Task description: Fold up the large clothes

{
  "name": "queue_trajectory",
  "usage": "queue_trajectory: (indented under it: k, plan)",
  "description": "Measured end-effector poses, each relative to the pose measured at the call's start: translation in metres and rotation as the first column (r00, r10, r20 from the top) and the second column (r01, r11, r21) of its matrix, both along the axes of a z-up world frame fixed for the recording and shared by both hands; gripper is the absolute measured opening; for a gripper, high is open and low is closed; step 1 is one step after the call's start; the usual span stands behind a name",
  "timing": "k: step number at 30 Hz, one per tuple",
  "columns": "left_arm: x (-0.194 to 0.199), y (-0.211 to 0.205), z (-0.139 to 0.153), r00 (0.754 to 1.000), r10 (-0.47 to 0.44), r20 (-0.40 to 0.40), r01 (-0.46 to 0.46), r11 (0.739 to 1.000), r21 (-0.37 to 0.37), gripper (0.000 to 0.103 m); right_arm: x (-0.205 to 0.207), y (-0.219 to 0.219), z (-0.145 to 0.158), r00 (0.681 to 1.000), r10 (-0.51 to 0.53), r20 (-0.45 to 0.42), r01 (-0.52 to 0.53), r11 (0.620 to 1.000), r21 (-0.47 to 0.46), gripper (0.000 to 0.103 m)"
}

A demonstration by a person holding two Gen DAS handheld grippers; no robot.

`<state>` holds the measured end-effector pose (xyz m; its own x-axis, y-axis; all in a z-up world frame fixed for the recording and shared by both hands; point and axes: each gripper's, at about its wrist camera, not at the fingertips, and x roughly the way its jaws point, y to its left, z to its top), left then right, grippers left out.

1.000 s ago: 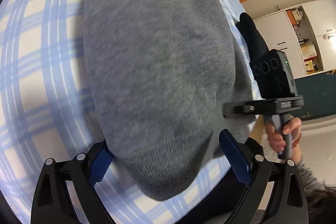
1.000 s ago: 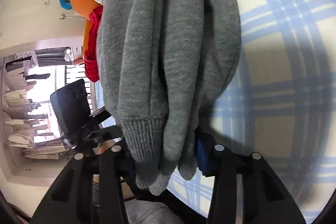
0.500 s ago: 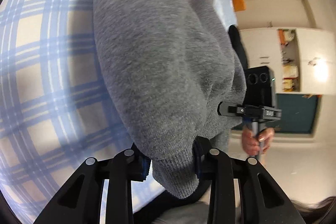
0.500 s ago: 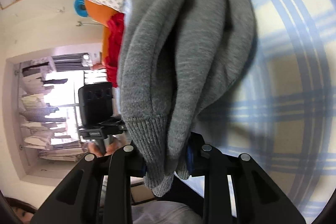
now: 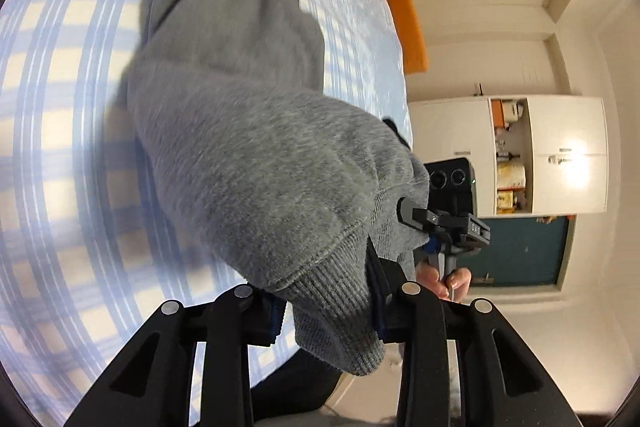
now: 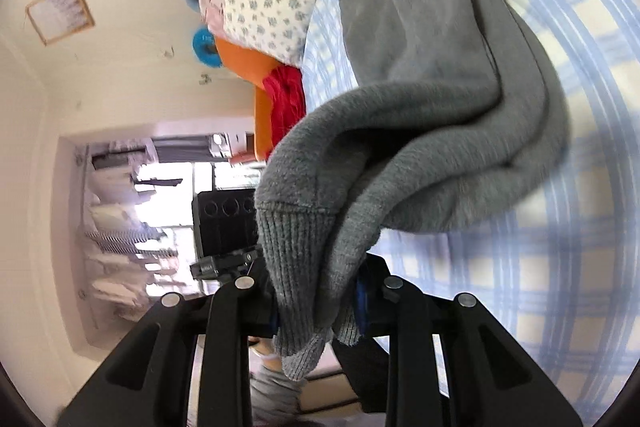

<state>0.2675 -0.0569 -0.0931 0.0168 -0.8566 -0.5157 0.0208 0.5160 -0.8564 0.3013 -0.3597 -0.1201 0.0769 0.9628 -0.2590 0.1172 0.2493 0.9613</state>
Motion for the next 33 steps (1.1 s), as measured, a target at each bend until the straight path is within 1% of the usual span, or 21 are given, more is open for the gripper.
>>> queue_trajectory:
  k: [2,6,9,11,12,13,14,15,16,17,19,20,23,25,26,27,29,30,31,32,33]
  plan:
    - [0.016,0.001,0.005,1.000,0.017,0.005,-0.017,1.000,0.003,0.038,0.014,0.002,-0.004,0.999,-0.024,-0.027,0.025,0.999,0.020,0.026]
    - [0.049,-0.003,0.015,0.999,0.038,-0.005,-0.038,0.999,-0.005,0.043,0.044,0.003,-0.006,0.995,-0.072,-0.065,0.074,0.997,0.031,0.027]
    - [0.079,0.000,0.010,0.998,0.058,-0.016,-0.058,0.998,0.002,0.046,0.068,-0.002,-0.012,0.989,-0.105,-0.103,0.107,0.994,0.022,0.030]
    - [0.093,0.009,0.001,0.997,0.069,-0.017,-0.069,0.998,0.011,0.048,0.084,-0.004,-0.022,0.984,-0.123,-0.131,0.125,0.992,0.006,0.033]
    - [0.103,0.009,-0.003,0.996,0.084,-0.017,-0.084,0.996,0.025,0.052,0.090,-0.005,-0.024,0.982,-0.132,-0.132,0.133,0.991,-0.007,0.035]
    - [0.111,0.007,-0.007,0.995,0.096,-0.021,-0.095,0.995,0.040,0.057,0.097,-0.006,-0.028,0.980,-0.142,-0.138,0.141,0.990,-0.020,0.043]
    - [0.119,0.012,-0.011,0.995,0.098,-0.023,-0.097,0.994,0.044,0.057,0.102,-0.006,-0.031,0.978,-0.148,-0.148,0.147,0.989,-0.020,0.051]
    - [0.128,0.011,-0.019,0.994,0.104,-0.030,-0.103,0.993,0.053,0.057,0.111,-0.003,-0.035,0.976,-0.155,-0.156,0.153,0.988,-0.022,0.064]
    - [0.134,0.009,-0.024,0.993,0.114,-0.035,-0.112,0.992,0.061,0.057,0.118,-0.002,-0.035,0.976,-0.161,-0.146,0.157,0.987,-0.037,0.071]
    - [0.140,0.011,-0.030,0.992,0.124,-0.032,-0.121,0.990,0.073,0.057,0.124,-0.001,-0.034,0.977,-0.166,-0.136,0.161,0.986,-0.052,0.075]
    - [0.147,0.009,-0.035,0.989,0.146,-0.023,-0.143,0.986,0.087,0.057,0.135,0.005,-0.031,0.981,-0.150,-0.126,0.143,0.988,-0.063,0.077]
    - [0.149,0.010,-0.036,0.989,0.150,-0.015,-0.148,0.984,0.094,0.057,0.141,0.009,-0.027,0.983,-0.142,-0.114,0.134,0.988,-0.078,0.079]
    - [0.152,0.012,-0.036,0.988,0.157,0.005,-0.156,0.980,0.120,0.057,0.153,0.020,-0.003,0.997,-0.081,-0.020,0.077,0.988,-0.133,0.082]
    - [0.152,0.016,-0.036,0.986,0.166,0.000,-0.165,0.980,0.107,0.057,0.157,0.023,0.018,0.996,-0.068,0.057,0.076,0.984,-0.158,0.083]
    - [0.152,0.019,-0.034,0.984,0.180,-0.005,-0.179,0.980,0.087,0.058,0.159,0.024,0.033,0.992,-0.061,0.110,0.079,0.983,-0.168,0.083]
    - [0.153,0.020,-0.031,0.982,0.190,0.001,-0.190,0.979,0.079,0.058,0.159,0.023,0.042,0.989,-0.060,0.137,0.084,0.981,-0.174,0.083]
    - [0.150,0.025,-0.022,0.978,0.203,0.035,-0.206,0.976,0.072,0.060,0.157,0.023,0.061,0.976,-0.047,0.212,0.091,0.975,-0.202,0.083]
    - [0.148,0.027,-0.012,0.976,0.209,0.064,-0.213,0.974,0.069,0.065,0.154,0.025,0.072,0.965,-0.022,0.261,0.086,0.967,-0.238,0.082]
    - [0.147,0.025,-0.004,0.974,0.210,0.090,-0.217,0.974,0.071,0.074,0.152,0.028,0.077,0.957,0.001,0.289,0.083,0.957,-0.277,0.075]
    - [0.145,0.025,0.003,0.971,0.210,0.117,-0.220,0.972,0.079,0.078,0.146,0.032,0.083,0.942,0.048,0.333,0.074,0.935,-0.346,0.069]
    - [0.142,0.023,0.013,0.966,0.205,0.160,-0.222,0.971,0.094,0.080,0.141,0.035,0.085,0.930,0.080,0.359,0.073,0.917,-0.393,0.060]
